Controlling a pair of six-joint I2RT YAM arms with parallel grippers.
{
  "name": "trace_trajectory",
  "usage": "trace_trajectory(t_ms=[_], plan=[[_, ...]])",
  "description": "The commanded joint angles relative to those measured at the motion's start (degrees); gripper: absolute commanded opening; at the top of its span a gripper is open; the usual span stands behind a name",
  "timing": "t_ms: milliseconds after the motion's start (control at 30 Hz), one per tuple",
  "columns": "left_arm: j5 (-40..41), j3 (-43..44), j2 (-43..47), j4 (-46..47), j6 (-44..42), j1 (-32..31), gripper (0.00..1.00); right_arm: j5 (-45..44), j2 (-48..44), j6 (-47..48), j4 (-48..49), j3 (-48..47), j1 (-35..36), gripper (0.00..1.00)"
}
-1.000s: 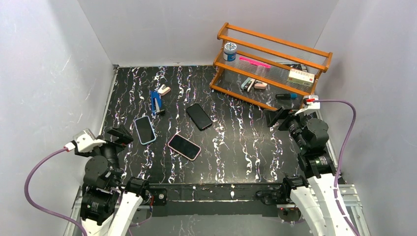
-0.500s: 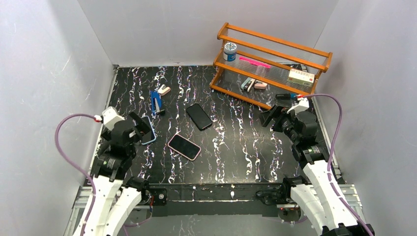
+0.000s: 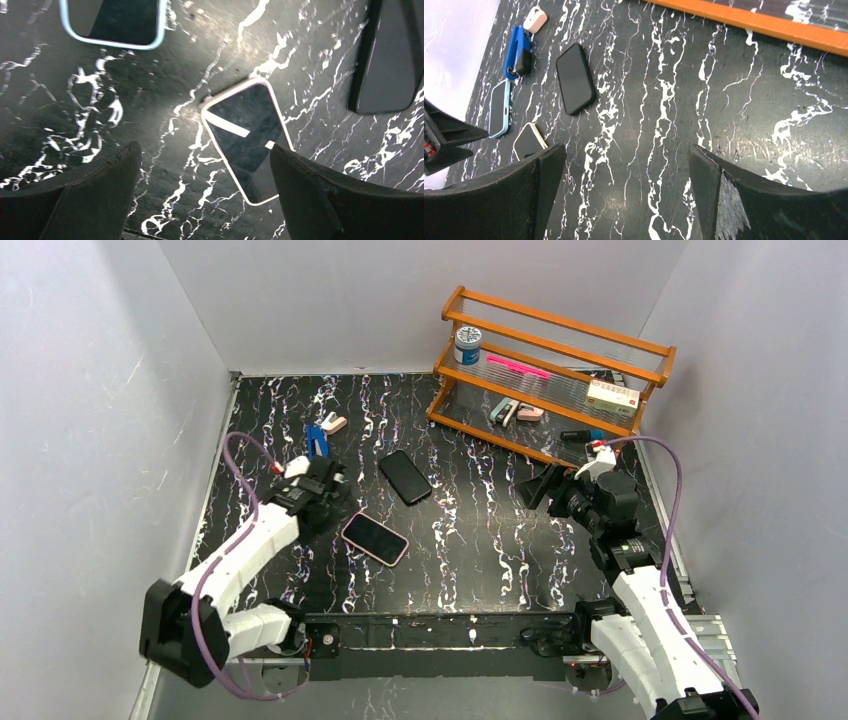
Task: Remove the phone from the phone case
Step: Pick up the phone at the center of the board.
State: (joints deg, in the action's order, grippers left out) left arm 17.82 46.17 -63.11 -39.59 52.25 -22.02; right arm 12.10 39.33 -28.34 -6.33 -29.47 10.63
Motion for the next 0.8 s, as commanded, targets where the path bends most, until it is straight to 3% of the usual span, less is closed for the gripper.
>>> trace_trajectory(t_ms=[0,133,367,767], plan=[[8.3,6.3,-8.5,-5.7,12.9,-7.3,0.98,1.7,-1.0,0.9,1.3,0.5,0.3,0.99],[9.7,12.1,-19.8,-11.9,19.3,-10.4,0.98,1.0,-1.7,0.8,0.8,1.2,0.3,0.99],[10.5,13.7,-27.6,-9.0,24.9,-15.4,0.98,1.6,-2.0,1.1,1.3,1.9,0.3,0.99],[7.4,7.8,-26.0,2.1,32.1,-15.9,0.98,8.9,1.6,2.1,3.4,2.3,0.3,0.99]])
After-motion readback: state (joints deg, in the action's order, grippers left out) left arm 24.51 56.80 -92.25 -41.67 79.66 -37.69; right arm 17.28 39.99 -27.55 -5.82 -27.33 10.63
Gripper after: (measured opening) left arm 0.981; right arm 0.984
